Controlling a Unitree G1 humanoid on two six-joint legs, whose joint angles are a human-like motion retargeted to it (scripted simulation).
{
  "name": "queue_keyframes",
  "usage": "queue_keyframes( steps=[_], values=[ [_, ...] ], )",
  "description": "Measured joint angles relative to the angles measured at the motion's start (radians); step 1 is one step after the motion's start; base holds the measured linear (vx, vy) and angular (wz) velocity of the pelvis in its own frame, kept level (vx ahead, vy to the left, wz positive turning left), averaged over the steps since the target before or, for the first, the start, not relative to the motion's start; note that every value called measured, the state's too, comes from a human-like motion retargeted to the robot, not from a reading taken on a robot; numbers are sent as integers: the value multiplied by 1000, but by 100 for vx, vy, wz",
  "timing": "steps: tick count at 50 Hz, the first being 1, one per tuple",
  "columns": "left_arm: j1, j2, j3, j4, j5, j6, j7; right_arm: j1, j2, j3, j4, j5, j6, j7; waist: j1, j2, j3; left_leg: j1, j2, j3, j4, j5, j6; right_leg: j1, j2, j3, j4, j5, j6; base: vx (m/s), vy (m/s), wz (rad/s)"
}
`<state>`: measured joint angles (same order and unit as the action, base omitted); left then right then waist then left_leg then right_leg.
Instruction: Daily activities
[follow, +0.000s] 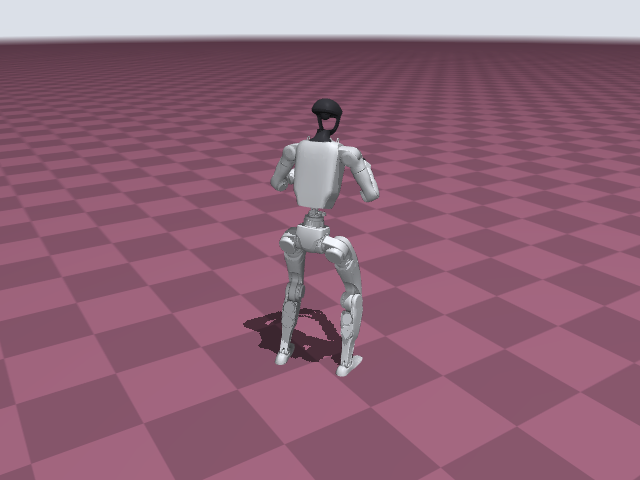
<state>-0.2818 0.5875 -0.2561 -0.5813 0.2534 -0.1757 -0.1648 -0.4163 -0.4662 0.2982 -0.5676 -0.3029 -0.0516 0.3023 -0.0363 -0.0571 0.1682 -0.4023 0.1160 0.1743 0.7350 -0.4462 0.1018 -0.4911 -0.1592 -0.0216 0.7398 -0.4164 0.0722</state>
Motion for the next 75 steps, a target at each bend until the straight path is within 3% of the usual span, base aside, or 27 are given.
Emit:
queue_keyframes(
  steps=[15,32,47,60,71,75],
  values=[
    [54,11,73,58,1,7,-57,-56,60,-37,96,-53,13,33,-23,0,-39,24,13,35,-6,16,0,2,15,25,-22,6,18,0,-1,-15],
    [25,16,95,100,35,19,-61,-66,45,-47,91,46,1,87,-21,-12,-60,35,39,58,4,17,3,7,40,34,-52,17,32,0,0,-1],
    [48,63,102,102,58,14,-66,-9,22,-89,64,1,-12,12,-11,1,-82,14,35,66,19,25,17,-12,35,37,-64,24,46,0,0,0],
    [38,126,92,73,104,75,-149,20,-6,-98,25,58,33,99,3,0,-41,-40,53,64,117,-3,34,-57,44,47,-11,14,68,0,0,0],
    [-108,121,136,82,209,113,-62,92,-20,-56,78,122,69,205,54,-34,21,-133,71,26,229,-21,36,-117,34,3,62,-38,75,0,0,0],
    [-83,80,102,134,182,130,-67,-32,-24,-89,-5,170,64,176,82,-73,48,-160,77,2,265,-32,32,-132,37,-13,98,-50,73,-2,-2,9]
  ],
)
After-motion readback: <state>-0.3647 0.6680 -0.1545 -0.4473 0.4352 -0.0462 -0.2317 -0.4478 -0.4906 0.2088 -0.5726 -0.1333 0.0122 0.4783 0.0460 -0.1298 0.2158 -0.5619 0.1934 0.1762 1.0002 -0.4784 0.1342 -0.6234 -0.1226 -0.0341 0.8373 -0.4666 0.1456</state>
